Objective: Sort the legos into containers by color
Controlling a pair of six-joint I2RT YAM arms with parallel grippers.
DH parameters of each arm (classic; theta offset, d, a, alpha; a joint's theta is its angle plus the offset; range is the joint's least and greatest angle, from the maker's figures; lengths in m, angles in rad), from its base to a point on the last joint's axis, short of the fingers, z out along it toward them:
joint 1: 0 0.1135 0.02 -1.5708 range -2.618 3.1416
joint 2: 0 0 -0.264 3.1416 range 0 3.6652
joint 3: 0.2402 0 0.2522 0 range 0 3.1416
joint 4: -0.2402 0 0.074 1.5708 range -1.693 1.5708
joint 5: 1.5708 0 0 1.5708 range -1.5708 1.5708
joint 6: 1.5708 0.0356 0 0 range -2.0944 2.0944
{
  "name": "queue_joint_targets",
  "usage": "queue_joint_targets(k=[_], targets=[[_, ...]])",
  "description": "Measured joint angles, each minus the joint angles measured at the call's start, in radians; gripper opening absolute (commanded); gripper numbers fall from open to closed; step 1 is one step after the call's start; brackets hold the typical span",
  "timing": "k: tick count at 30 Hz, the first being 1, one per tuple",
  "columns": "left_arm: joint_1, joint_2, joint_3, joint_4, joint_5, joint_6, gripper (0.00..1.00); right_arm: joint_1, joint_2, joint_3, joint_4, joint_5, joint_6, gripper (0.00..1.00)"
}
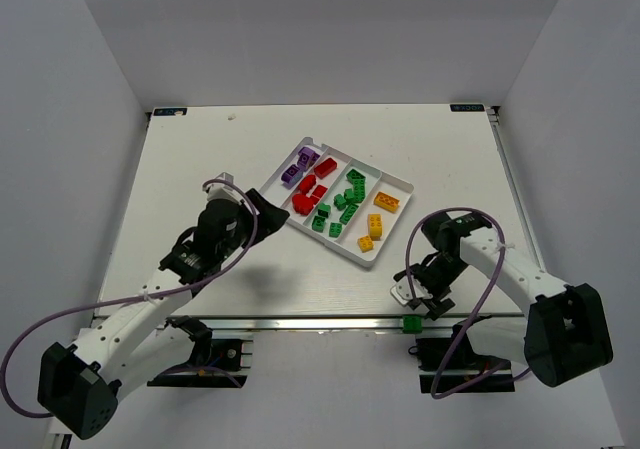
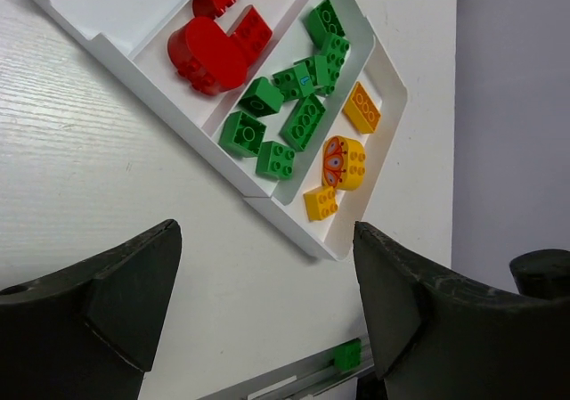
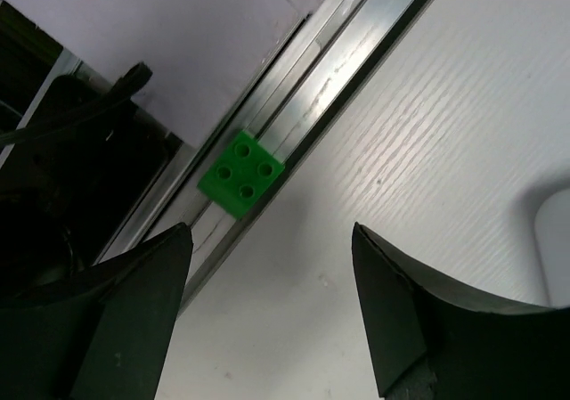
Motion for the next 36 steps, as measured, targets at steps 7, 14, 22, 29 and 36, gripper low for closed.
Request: queue_joint_targets(k=[7,14,22,29,36], targets=[[-0.002,0.003,-0.034,0.059,0.137,0.001,0.74,0.029,0.009,0.000,0.042,-0.102,-0.005,0.72],[-0.163,0.153,-0.008,0.099,0.229,0.058,0.70,-0.058,0.038,0.201,0.381,-0.188,0.521,0.84],[-0.325,0.452,0.208,0.040,0.239,0.097,0.68,-0.280,0.045,0.289,0.695,-0.180,1.131,0.89],[-0.444,0.684,0.507,-0.100,0.189,-0.017,0.70,-0.356,0.042,0.289,0.769,-0.146,1.399,0.88],[-0.563,0.846,0.623,-0.224,0.184,-0.166,0.71,-0.432,0.016,0.289,0.861,-0.087,1.572,0.86]])
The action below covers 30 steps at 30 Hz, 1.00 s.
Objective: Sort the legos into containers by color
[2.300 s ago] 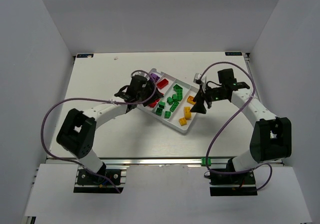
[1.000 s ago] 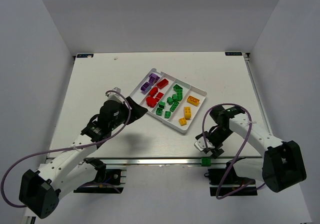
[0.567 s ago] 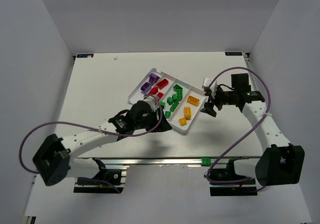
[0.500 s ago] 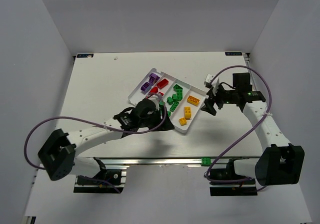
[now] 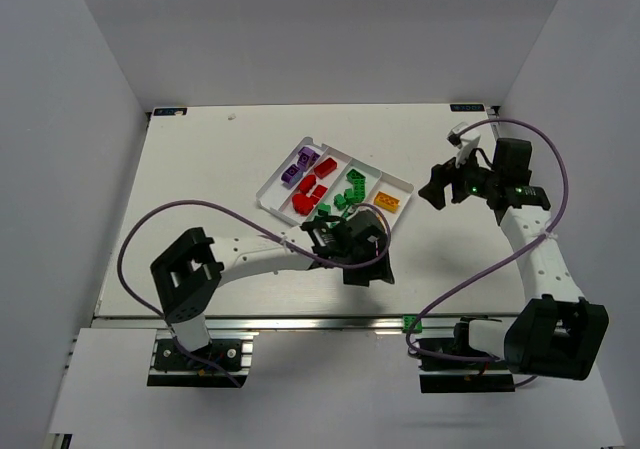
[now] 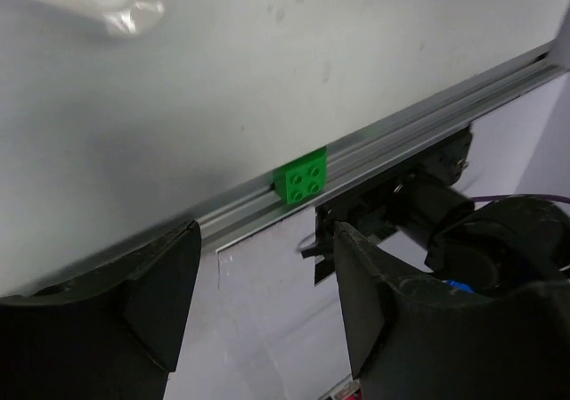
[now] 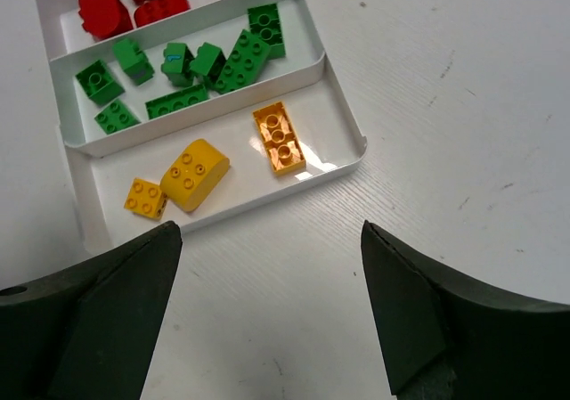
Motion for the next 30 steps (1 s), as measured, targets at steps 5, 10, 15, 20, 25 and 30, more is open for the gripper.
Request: queue_joint_targets(k=[5,10,15,20,25,30], targets=[[-0.069,0.060,0.056,-0.086,-0.021,-0.077,0.71,-0.003,-0.060,-0.021,0.038,0.048,0.079,0.86],[-0.135,0.113,0.148,-0.159,-0.074,-0.151,0.71,-0.003,-0.156,-0.070,0.048,0.118,0.145,0.86],[-0.214,0.214,0.283,-0.193,-0.151,-0.235,0.71,-0.003,-0.225,-0.104,0.046,0.214,0.189,0.86],[-0.294,0.337,0.357,-0.240,-0.208,-0.335,0.71,-0.005,-0.263,-0.113,0.043,0.277,0.223,0.86],[-0.342,0.450,0.468,-0.341,-0.266,-0.399,0.71,-0.010,-0.274,-0.109,0.022,0.285,0.256,0.86],[-0.346,0.506,0.589,-0.405,-0.297,-0.426,0.71,-0.018,-0.310,-0.106,-0.002,0.276,0.267,0.87]])
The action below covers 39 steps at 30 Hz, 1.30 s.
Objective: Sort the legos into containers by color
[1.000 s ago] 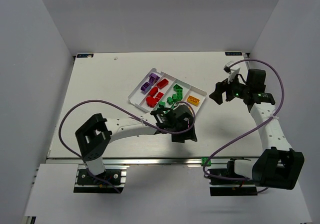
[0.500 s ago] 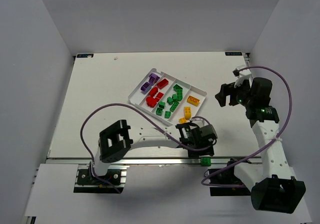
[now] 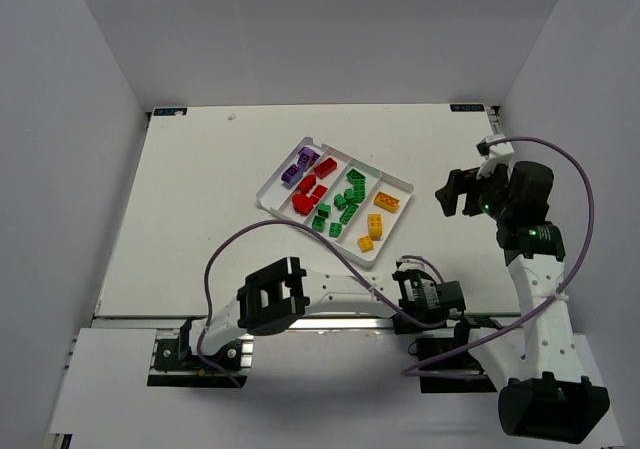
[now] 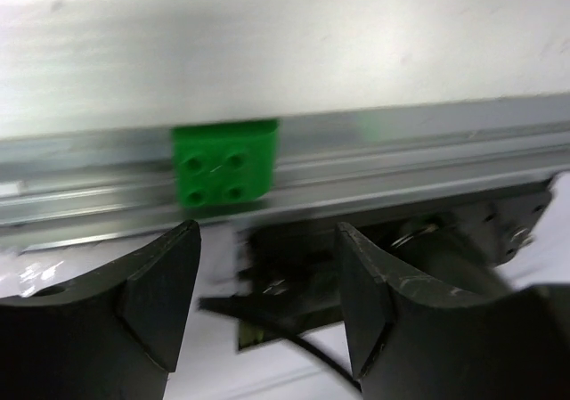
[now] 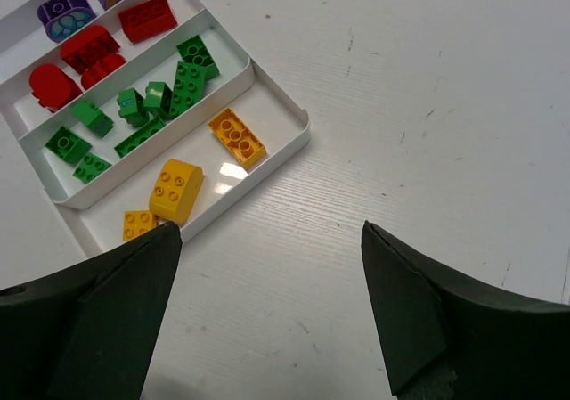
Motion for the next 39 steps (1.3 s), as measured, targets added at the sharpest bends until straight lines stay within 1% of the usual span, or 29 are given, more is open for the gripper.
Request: queue_joint_targets(k=[3,9,20,32,39], targets=[[0.001,0.042,0.055,-0.009,-0.014,-0.007,0.71,-0.003,-0.034,0.000,-0.012,-0.013,0.005,0.87],[-0.003,0.118,0.157,-0.108,-0.041,-0.021,0.70,-0.006,-0.082,0.000,-0.021,-0.039,0.016,0.88],[-0.003,0.123,0.172,-0.235,-0.122,-0.028,0.70,-0.012,-0.086,-0.001,-0.035,-0.062,0.048,0.88],[-0.002,0.141,0.175,-0.203,-0.138,0.043,0.70,-0.013,-0.095,-0.001,-0.041,-0.062,0.062,0.88],[0.005,0.159,0.178,-0.179,-0.138,0.143,0.70,-0.013,-0.095,-0.001,-0.042,-0.062,0.072,0.88]])
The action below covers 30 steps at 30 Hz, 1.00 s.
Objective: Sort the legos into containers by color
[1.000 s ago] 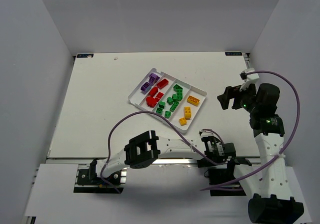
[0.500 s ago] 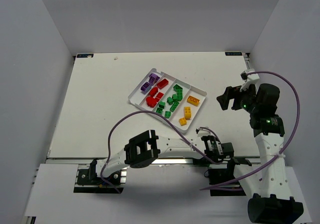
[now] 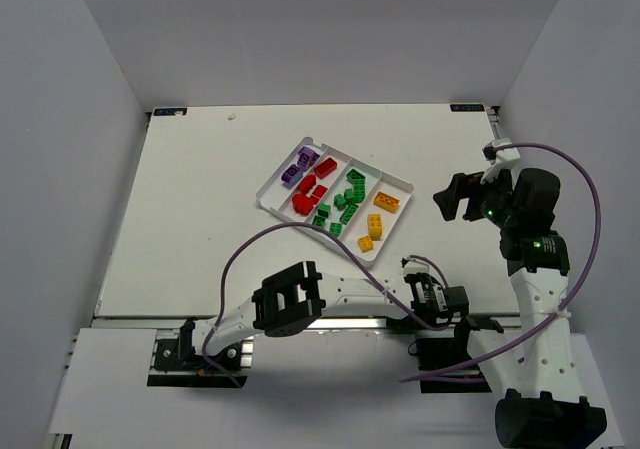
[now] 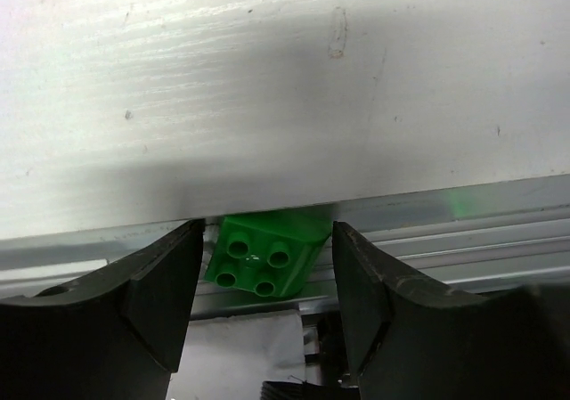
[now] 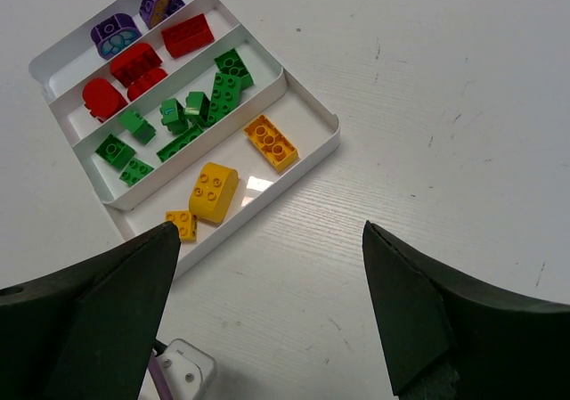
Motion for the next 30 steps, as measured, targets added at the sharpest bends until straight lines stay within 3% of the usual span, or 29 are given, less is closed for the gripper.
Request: queue_joint_targets(k=[12,16,17,19,24,30], targets=[[0.000,-0.004,-0.017,0.037,0.022,0.146,0.66,0.000,0.000,0.000,0.000,0.000,0.017,0.88],[-0.006,-0.009,-0.025,0.042,0.023,0.164,0.48,0.000,0.003,0.000,0.001,0.000,0.023,0.88],[-0.008,-0.013,-0.031,0.046,0.022,0.167,0.39,0.000,0.005,0.000,0.000,0.000,0.023,0.88],[-0.009,-0.022,-0.048,0.061,0.021,0.167,0.33,-0.001,0.008,0.000,0.001,0.000,0.024,0.88],[-0.009,-0.031,-0.059,0.071,0.020,0.161,0.24,-0.004,0.013,0.000,0.001,-0.001,0.027,0.88],[-0.010,-0.031,-0.021,0.024,-0.001,0.146,0.22,-0.005,0.014,0.000,0.001,-0.009,0.030,0.88]])
